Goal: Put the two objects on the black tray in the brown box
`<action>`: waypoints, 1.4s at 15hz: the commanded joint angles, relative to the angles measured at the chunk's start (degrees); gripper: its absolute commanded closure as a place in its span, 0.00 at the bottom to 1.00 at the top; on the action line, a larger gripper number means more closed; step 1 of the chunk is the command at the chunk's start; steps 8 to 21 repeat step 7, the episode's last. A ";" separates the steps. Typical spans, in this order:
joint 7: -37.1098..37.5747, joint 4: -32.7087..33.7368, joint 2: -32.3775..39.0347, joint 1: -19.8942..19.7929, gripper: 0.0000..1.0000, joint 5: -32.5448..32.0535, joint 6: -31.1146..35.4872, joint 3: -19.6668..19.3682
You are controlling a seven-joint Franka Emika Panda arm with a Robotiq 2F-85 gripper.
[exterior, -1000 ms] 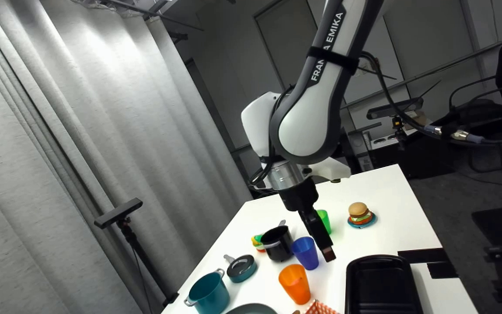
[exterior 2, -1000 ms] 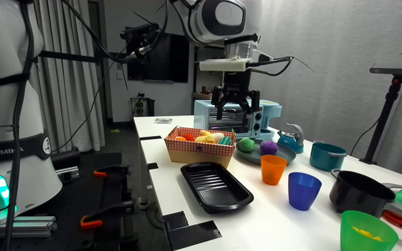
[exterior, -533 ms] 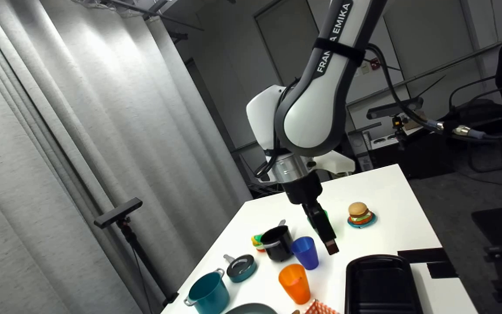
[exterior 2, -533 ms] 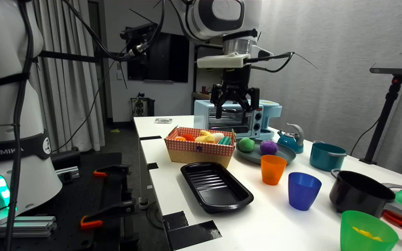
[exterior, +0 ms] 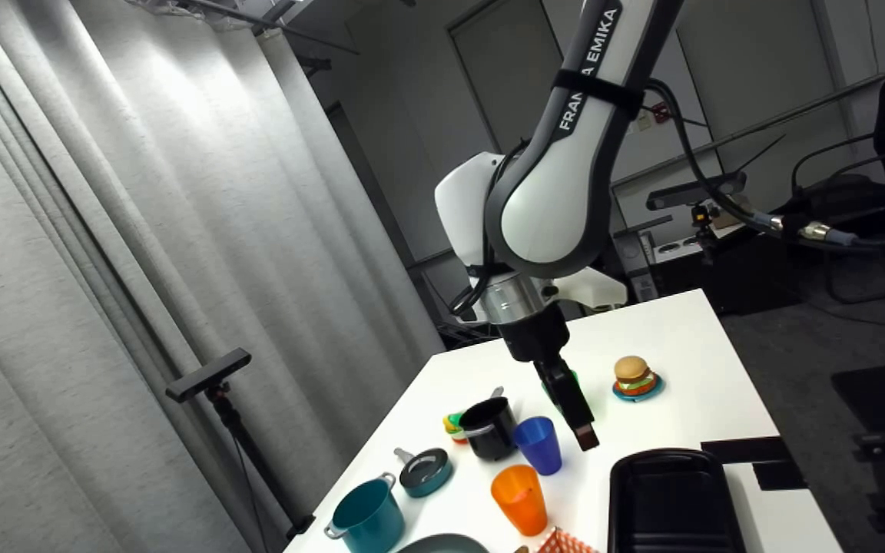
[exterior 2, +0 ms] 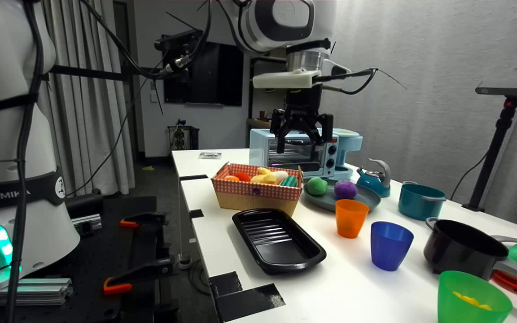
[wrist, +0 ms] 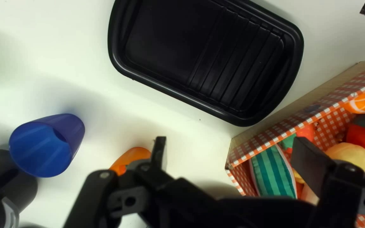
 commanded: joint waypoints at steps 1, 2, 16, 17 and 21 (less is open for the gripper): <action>0.03 0.08 -0.02 -0.01 0.00 -0.01 -0.15 0.02; 0.03 0.08 -0.02 -0.01 0.00 -0.01 -0.15 0.03; 0.03 0.08 -0.02 -0.01 0.00 -0.01 -0.15 0.03; 0.03 0.08 -0.02 -0.01 0.00 -0.01 -0.15 0.03; 0.03 0.08 -0.02 -0.01 0.00 -0.01 -0.15 0.03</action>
